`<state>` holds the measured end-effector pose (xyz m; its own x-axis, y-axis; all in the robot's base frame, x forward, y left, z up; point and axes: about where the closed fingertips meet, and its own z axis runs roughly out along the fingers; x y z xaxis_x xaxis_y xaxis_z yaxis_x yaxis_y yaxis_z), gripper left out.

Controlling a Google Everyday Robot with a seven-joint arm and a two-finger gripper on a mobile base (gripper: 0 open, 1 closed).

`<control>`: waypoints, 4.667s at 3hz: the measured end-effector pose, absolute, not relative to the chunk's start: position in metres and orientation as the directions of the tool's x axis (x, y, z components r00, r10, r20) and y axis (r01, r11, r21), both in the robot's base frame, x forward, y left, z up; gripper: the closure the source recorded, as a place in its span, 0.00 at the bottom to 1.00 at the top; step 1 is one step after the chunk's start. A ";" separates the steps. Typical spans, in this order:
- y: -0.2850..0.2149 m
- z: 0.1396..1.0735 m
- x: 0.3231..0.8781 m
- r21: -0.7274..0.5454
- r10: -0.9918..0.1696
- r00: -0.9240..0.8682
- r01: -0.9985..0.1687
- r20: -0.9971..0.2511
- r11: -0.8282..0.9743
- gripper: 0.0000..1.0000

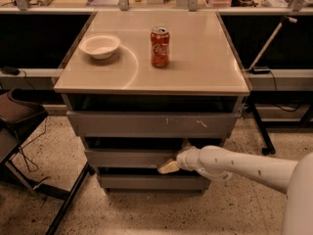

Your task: Open middle drawer

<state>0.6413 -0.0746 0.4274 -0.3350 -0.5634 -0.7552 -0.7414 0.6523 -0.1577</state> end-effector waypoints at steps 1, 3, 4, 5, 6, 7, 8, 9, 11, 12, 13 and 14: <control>-0.074 0.427 0.641 -0.157 -0.562 -0.335 -0.742 -0.756 0.652 0.00; -0.074 0.427 0.641 -0.156 -0.562 -0.335 -0.742 -0.756 0.652 0.42; -0.074 0.427 0.641 -0.157 -0.563 -0.335 -0.742 -0.756 0.652 0.66; -0.074 0.425 0.632 -0.164 -0.568 -0.337 -0.738 -0.751 0.655 0.89; -0.074 0.431 0.632 -0.164 -0.568 -0.337 -0.738 -0.751 0.655 1.00; -0.075 0.433 0.632 -0.164 -0.568 -0.337 -0.738 -0.751 0.655 1.00; -0.074 0.433 0.611 -0.164 -0.562 -0.343 -0.729 -0.752 0.664 1.00; -0.074 0.430 0.605 -0.169 -0.568 -0.337 -0.733 -0.751 0.659 1.00; -0.075 0.431 0.584 -0.162 -0.569 -0.338 -0.740 -0.750 0.653 1.00; -0.072 0.427 0.574 -0.170 -0.579 -0.326 -0.748 -0.747 0.642 1.00; -0.072 0.432 0.573 -0.171 -0.579 -0.326 -0.748 -0.747 0.642 1.00; -0.070 0.430 0.565 -0.177 -0.586 -0.317 -0.754 -0.745 0.633 1.00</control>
Offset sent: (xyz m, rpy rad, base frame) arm -0.0004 0.0006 0.0001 0.0013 0.0004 0.0004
